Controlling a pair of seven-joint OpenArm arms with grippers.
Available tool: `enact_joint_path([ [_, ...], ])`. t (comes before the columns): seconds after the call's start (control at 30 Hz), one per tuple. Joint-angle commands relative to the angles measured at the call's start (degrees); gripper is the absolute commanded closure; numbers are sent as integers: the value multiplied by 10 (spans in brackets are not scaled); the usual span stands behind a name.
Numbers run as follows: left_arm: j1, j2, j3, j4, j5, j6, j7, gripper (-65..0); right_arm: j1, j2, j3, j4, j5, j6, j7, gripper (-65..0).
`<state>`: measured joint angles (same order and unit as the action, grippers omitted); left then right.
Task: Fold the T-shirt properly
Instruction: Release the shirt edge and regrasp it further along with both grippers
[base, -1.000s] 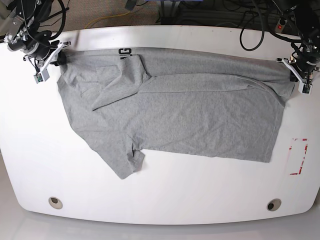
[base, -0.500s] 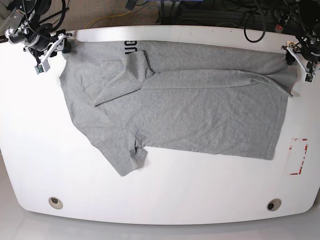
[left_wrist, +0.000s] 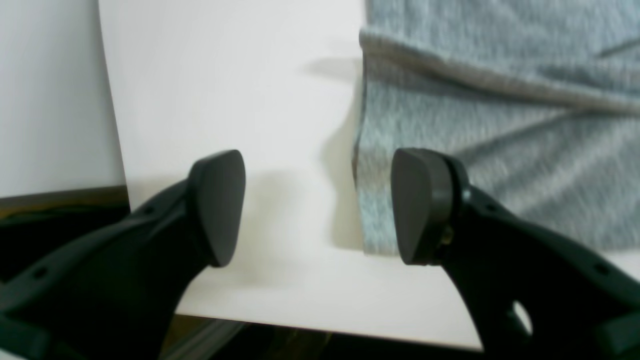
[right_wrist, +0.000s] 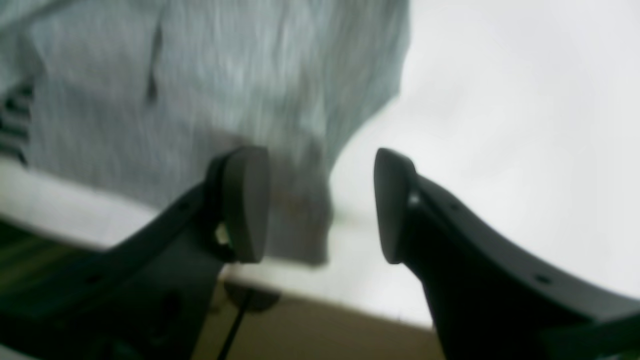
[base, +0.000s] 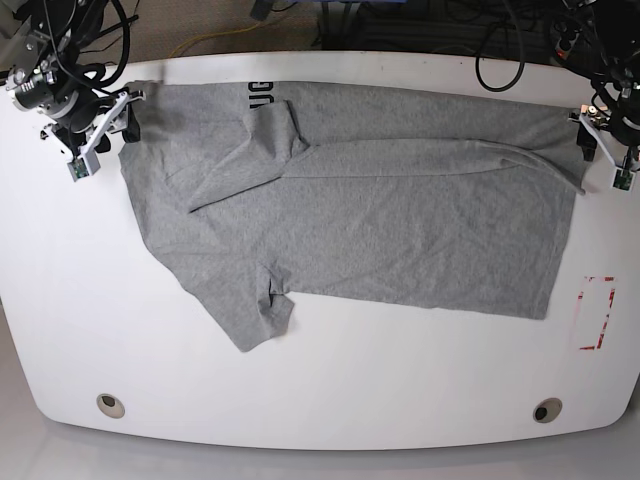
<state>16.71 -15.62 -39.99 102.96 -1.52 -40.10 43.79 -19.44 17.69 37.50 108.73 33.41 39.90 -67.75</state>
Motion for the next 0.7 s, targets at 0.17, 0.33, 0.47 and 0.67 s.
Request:
enact_joint_path([
  [0.17,-101,-9,92,-57,70,1,-13,-424,47,8,-71,-26,10,1,9,-323],
  [0.33,-85,-10,107,-33,79,1,22,-422,50,2,-106,-26,10,1,9,-322],
  [0.47,-66,-10,101,-1,79,1,54,-421,47,-22,-108,-25,10,1,9,-320],
  [0.67,-30,-9,102,11,79,1,54,-419,40,-38,-109,-25,10,1,9,-320],
])
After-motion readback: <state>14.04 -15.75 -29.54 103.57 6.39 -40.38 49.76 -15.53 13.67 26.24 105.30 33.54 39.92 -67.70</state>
